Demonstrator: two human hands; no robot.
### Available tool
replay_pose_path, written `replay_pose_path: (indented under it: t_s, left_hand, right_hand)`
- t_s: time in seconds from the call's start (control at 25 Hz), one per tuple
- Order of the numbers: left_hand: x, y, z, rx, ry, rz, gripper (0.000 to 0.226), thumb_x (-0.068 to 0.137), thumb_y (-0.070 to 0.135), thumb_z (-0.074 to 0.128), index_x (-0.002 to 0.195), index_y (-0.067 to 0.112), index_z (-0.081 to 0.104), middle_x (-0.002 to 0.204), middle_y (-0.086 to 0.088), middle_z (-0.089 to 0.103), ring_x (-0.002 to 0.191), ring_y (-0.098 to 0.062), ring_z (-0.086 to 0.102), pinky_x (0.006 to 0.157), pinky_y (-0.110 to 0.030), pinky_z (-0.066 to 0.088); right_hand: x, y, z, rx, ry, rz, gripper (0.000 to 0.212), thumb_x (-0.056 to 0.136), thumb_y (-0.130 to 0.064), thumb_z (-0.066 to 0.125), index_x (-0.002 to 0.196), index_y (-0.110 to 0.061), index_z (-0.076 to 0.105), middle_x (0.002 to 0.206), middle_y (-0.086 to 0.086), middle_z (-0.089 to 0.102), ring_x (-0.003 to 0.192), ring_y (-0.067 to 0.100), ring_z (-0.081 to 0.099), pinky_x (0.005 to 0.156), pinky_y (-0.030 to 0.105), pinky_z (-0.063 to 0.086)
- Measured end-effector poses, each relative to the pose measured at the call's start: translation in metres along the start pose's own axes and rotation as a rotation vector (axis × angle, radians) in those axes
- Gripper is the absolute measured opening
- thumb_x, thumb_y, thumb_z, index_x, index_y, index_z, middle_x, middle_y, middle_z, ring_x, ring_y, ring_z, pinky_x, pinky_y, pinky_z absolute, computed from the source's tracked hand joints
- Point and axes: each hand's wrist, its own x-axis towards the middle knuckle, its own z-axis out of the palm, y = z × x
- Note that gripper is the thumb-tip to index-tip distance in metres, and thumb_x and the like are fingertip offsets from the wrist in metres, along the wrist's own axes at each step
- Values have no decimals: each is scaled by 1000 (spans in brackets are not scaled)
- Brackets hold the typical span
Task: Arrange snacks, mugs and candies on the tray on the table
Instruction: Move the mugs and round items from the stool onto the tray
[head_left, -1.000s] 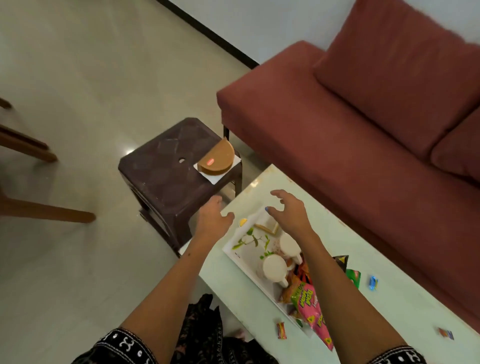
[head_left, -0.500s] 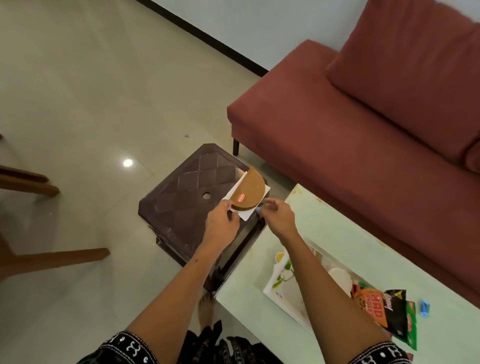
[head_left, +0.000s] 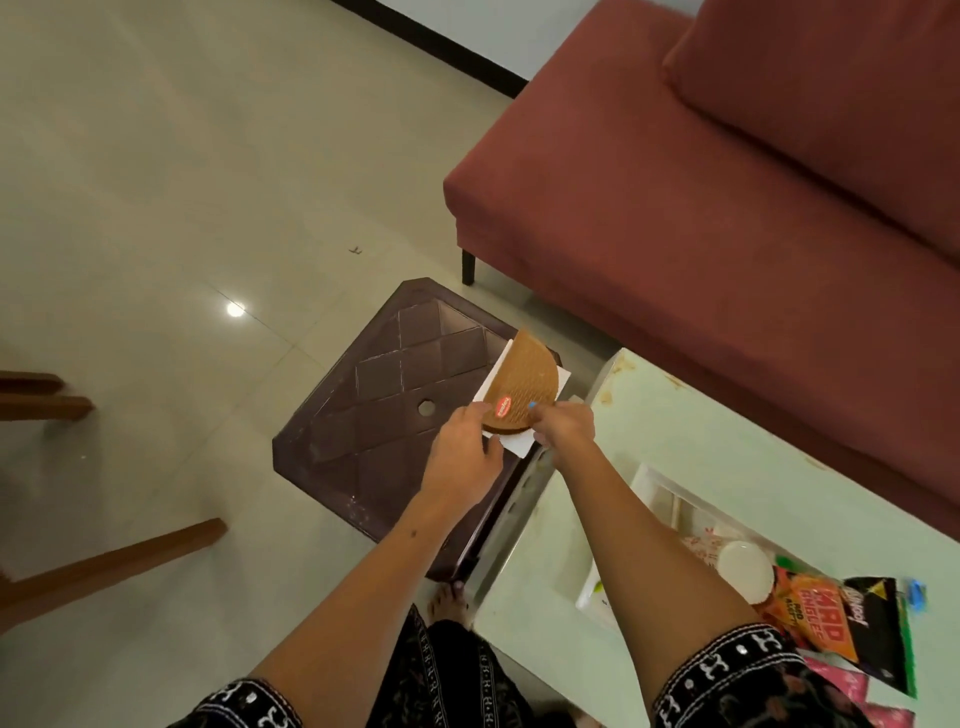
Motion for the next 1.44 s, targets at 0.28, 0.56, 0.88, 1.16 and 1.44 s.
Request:
replay_pose_path:
  t_s: [0.28,0.56,0.88,1.16,1.44]
  left_hand:
    - [17,12,1,345,-30,110,60,88,16,54,138,4,25,145,-16,37,136,-29,34,109,-39,36]
    - [-3,40,19,380,-3,118,51,95,17,42,139,2,24,133,-16,53,112,-29,59,93,-36,48]
    - [-63,64,100,-108,-159,117,31,88,14,46,118,5,49,106,-17,63,96,-34,59,80,-37,48]
    - [-87,45,207,-58,-409,62,25,87,13,51,110,6,56,97,-16,66,90,-30,61,78,-35,49]
    - [-87,19,263,-370,-402,-359,27,94,19,43,109,5,60,75,-6,69,67,-12,70,54,-19,54]
  right_hand:
    - [-33,-12,4,53,64,-168,18,77,-15,70,61,-23,66,59,-3,66,58,8,63,64,25,56]
    - [-85,-5,-25,-98,244,-529,9,81,-26,69,88,-21,71,83,-9,65,69,2,57,60,6,37]
    - [-63,80,-122,-258,327,-398,24,86,-26,59,105,-14,67,98,1,73,78,13,65,69,25,55]
    - [-14,178,-174,-331,313,-209,22,90,-18,55,108,-10,64,94,9,74,82,24,69,71,28,52]
    - [22,220,-168,-484,209,-146,17,91,-10,48,104,-5,58,93,13,67,78,26,60,62,28,41]
